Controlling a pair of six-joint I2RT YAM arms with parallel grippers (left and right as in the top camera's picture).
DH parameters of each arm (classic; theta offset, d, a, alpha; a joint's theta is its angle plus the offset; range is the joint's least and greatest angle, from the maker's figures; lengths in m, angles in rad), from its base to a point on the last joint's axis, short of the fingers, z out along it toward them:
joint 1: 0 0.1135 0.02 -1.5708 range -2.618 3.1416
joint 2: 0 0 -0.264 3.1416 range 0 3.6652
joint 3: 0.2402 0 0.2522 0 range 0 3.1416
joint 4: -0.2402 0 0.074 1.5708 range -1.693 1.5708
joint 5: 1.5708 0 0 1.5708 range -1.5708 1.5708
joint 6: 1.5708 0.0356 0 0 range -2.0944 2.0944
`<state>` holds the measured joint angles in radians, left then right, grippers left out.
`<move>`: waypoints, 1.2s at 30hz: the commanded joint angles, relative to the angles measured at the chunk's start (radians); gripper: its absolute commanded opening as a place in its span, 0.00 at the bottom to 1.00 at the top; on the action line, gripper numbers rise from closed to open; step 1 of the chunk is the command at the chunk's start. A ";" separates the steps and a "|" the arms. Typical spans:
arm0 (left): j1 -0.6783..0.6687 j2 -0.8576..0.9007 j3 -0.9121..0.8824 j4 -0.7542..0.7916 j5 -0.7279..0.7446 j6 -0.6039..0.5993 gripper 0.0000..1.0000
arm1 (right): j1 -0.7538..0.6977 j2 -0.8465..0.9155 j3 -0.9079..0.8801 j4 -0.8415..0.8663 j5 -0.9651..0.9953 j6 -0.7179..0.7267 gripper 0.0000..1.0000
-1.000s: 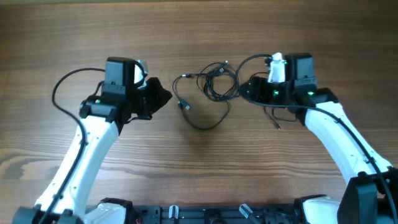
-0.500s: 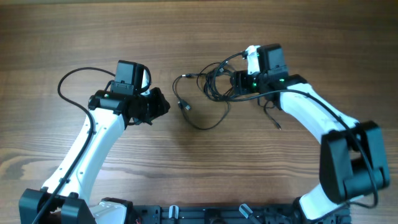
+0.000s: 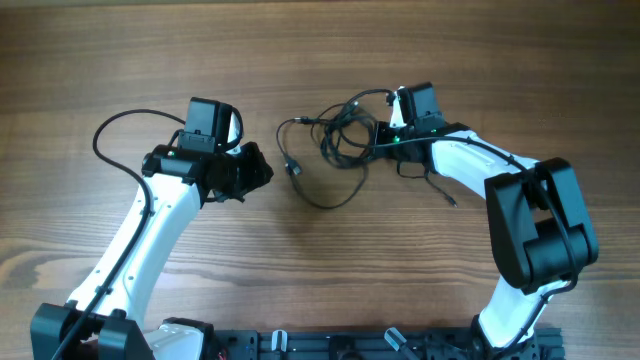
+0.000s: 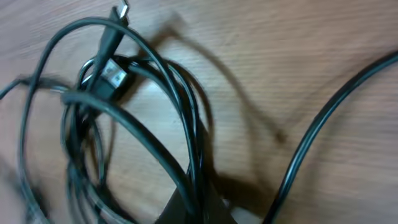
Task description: Untangle cables
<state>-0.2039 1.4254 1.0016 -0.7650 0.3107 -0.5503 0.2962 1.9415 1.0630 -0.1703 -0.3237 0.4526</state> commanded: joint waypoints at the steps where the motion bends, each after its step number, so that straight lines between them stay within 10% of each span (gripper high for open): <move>1: -0.029 0.003 -0.001 0.013 -0.013 0.023 0.30 | 0.004 -0.099 0.011 -0.013 -0.403 0.017 0.04; 5: -0.093 0.005 -0.001 0.066 -0.013 0.023 0.30 | 0.004 -0.248 0.011 0.055 -0.747 0.020 0.04; 15: -0.107 0.021 -0.001 0.070 0.101 0.019 0.32 | 0.004 -0.303 0.011 0.207 -0.752 0.423 0.04; 17: -0.107 0.021 -0.001 0.077 0.158 0.029 0.46 | 0.005 -0.303 0.010 0.207 -0.714 0.519 0.04; 20: -0.107 0.019 -0.001 0.119 0.165 0.282 0.73 | 0.005 -0.303 0.010 0.191 -0.640 0.543 0.04; 25: -0.111 0.003 -0.001 0.270 0.172 0.517 0.76 | 0.005 -0.303 0.010 0.184 -0.647 0.606 0.04; 33: -0.183 0.088 -0.001 0.302 0.172 0.599 0.59 | 0.005 -0.303 0.010 0.231 -0.744 0.704 0.04; 36: -0.187 0.093 -0.001 0.276 0.172 0.595 0.04 | 0.005 -0.303 0.010 0.233 -0.713 0.698 0.04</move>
<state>-0.3862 1.5135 1.0004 -0.4747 0.4702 0.0326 0.2977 1.6566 1.0630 0.0536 -1.0248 1.1404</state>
